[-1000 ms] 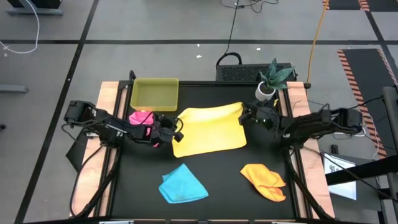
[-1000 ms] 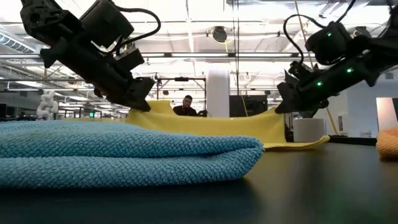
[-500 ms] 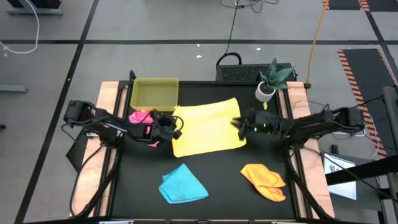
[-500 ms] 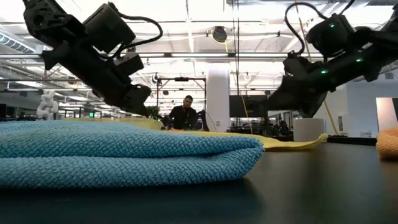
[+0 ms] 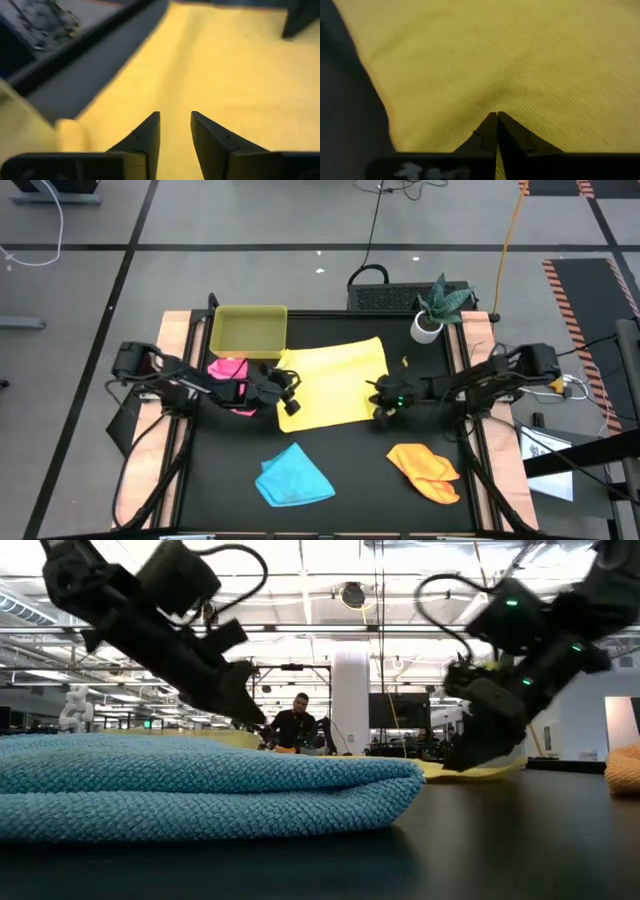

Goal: Fold microfiber towels
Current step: Fold the yellow microfiber cloth

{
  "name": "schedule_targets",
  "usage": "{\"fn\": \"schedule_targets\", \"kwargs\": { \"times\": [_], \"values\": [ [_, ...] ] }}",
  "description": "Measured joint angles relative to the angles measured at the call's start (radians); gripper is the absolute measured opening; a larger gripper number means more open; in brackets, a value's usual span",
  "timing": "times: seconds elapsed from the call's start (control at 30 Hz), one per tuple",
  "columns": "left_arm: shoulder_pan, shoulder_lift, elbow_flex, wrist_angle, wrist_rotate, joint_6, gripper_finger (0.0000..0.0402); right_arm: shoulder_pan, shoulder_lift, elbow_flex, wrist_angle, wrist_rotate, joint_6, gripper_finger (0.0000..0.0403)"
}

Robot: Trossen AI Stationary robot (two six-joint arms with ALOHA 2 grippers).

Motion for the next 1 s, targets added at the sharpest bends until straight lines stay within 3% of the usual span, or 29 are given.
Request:
{"fn": "schedule_targets", "kwargs": {
  "times": [0.13,0.27,0.37,0.47,0.6,0.67,0.77,0.87,1.0],
  "values": [
    [0.021,0.082,-0.002,-0.022,0.057,-0.005,0.0093,-0.034,-0.001,0.151,-0.38,0.032,-0.028,0.0003],
    [0.016,0.098,0.0,-0.078,0.106,-0.038,0.009,-0.067,-0.034,0.254,-0.694,0.25,-0.027,0.0001],
    [0.0,0.087,0.0,-0.069,0.15,-0.057,0.009,-0.081,-0.081,0.286,-0.74,0.377,-0.015,0.0001],
    [-0.025,0.086,0.015,0.007,0.169,-0.044,0.009,-0.078,-0.113,0.272,-0.69,0.35,-0.043,0.0001],
    [-0.047,0.085,0.033,0.092,0.161,0.005,0.009,-0.033,-0.111,0.209,-0.399,0.143,-0.121,0.0001],
    [-0.044,0.086,0.036,0.081,0.116,0.002,0.009,0.001,-0.074,0.16,-0.196,0.031,-0.149,0.0001],
    [-0.019,0.086,0.035,0.03,-0.034,-0.032,0.009,0.055,-0.004,0.112,0.014,-0.027,-0.161,0.0001],
    [0.028,0.096,0.035,-0.082,-0.092,-0.101,0.009,0.08,0.059,0.107,0.009,-0.025,-0.128,0.0001],
    [0.082,0.103,0.033,-0.2,-0.006,-0.187,0.009,0.048,0.088,0.11,-0.051,-0.022,-0.104,0.0]
  ]
}}
